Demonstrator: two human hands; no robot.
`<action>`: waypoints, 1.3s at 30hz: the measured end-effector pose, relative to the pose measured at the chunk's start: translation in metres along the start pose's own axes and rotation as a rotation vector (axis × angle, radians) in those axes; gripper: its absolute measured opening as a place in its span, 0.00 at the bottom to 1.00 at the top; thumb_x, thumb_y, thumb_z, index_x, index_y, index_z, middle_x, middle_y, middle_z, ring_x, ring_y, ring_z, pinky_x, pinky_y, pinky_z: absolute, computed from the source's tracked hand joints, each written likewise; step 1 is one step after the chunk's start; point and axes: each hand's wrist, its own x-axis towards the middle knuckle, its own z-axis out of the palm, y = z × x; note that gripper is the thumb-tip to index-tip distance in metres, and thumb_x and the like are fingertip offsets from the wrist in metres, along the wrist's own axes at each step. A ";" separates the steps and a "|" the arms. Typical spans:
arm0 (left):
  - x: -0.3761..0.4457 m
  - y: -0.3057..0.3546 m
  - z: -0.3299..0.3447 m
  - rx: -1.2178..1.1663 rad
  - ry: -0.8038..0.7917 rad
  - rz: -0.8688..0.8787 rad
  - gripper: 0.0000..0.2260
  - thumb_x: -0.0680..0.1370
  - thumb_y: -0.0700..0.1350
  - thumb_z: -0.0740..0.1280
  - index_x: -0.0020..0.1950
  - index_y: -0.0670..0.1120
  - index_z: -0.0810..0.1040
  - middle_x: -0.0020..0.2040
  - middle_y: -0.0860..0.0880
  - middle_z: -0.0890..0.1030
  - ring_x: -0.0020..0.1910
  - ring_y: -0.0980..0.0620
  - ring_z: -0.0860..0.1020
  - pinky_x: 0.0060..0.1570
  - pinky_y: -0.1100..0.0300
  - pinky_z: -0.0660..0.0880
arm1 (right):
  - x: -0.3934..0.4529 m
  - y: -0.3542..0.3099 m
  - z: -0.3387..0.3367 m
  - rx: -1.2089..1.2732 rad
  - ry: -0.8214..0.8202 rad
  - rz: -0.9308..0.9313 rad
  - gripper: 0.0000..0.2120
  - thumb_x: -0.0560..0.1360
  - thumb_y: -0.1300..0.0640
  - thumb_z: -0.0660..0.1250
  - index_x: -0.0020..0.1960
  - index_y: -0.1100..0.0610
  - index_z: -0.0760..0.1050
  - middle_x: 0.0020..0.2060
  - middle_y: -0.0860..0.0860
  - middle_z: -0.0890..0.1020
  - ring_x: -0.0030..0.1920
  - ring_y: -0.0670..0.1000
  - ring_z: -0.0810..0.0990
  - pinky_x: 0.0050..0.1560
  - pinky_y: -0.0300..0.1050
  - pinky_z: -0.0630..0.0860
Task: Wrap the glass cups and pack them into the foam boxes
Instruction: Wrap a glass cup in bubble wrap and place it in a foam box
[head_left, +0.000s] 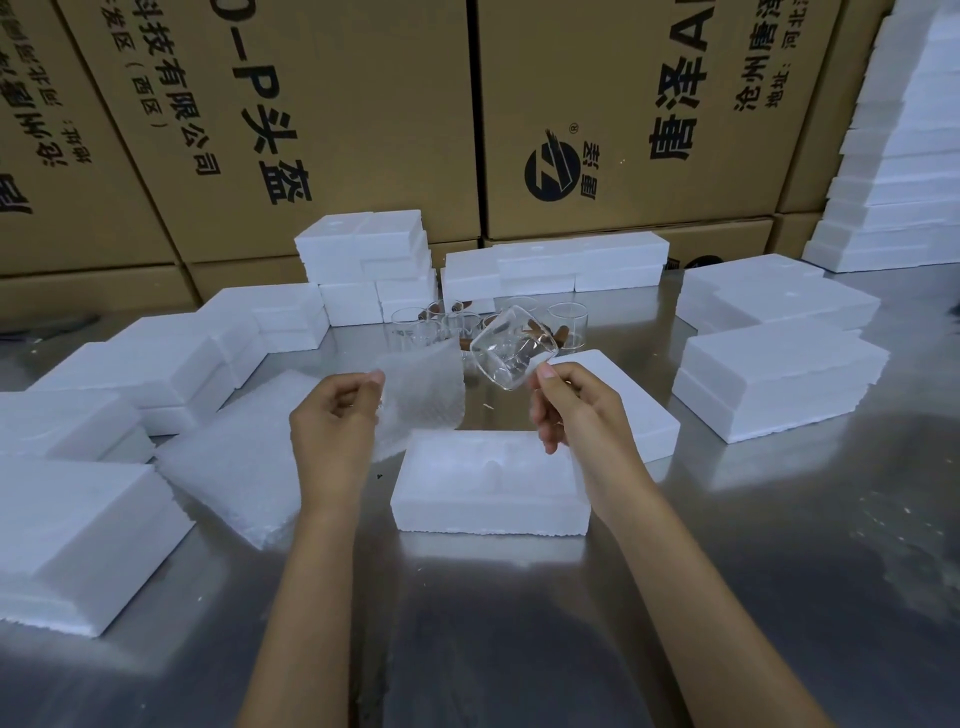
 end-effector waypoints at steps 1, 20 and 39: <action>-0.001 0.001 0.000 -0.016 -0.003 -0.004 0.04 0.79 0.47 0.72 0.45 0.49 0.83 0.39 0.52 0.82 0.31 0.62 0.76 0.38 0.66 0.74 | -0.002 -0.002 0.000 0.023 -0.047 -0.013 0.11 0.82 0.54 0.63 0.49 0.62 0.77 0.32 0.53 0.77 0.31 0.49 0.72 0.32 0.44 0.70; -0.040 0.017 0.043 -0.079 -0.320 0.234 0.04 0.77 0.43 0.74 0.45 0.52 0.85 0.41 0.55 0.85 0.39 0.59 0.79 0.42 0.69 0.74 | -0.005 0.003 0.016 -0.194 0.079 0.150 0.13 0.81 0.51 0.60 0.45 0.57 0.78 0.30 0.48 0.76 0.28 0.46 0.70 0.30 0.41 0.66; -0.044 0.017 0.038 -0.363 -1.071 -0.165 0.10 0.78 0.47 0.69 0.50 0.43 0.86 0.38 0.45 0.83 0.32 0.52 0.75 0.29 0.62 0.71 | -0.010 -0.011 0.003 0.458 -0.347 0.296 0.21 0.85 0.56 0.50 0.45 0.61 0.78 0.31 0.57 0.82 0.29 0.57 0.81 0.34 0.56 0.80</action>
